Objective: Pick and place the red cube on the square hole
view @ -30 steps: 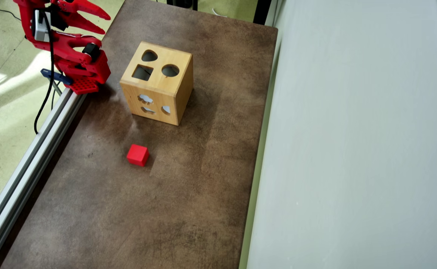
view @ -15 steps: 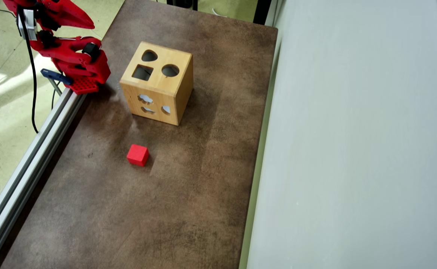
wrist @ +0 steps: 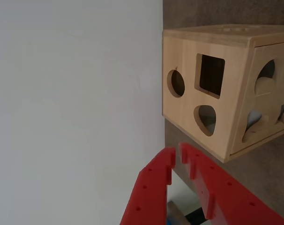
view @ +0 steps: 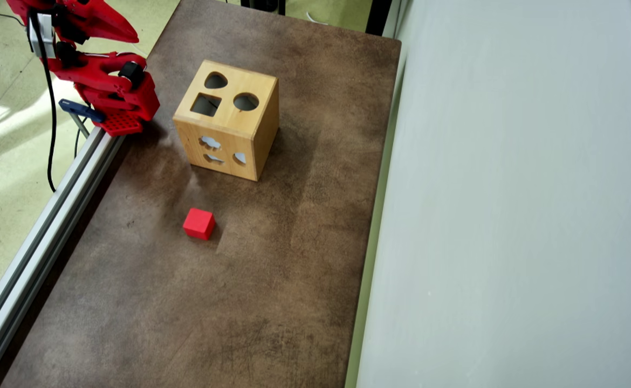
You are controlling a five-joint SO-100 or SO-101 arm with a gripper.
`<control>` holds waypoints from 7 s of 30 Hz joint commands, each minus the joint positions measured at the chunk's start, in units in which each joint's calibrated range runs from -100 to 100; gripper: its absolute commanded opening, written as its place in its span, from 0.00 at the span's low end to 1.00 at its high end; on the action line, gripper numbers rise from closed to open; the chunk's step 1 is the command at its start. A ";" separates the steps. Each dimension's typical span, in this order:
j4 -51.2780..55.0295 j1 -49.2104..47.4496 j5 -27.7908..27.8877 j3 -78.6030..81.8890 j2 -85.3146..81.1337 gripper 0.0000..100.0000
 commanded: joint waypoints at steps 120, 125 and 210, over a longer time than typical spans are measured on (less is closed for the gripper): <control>-30.07 31.47 0.54 -1.50 69.49 0.06; -29.91 31.47 0.54 -0.69 69.49 0.15; -25.97 36.16 22.95 -22.96 98.62 0.29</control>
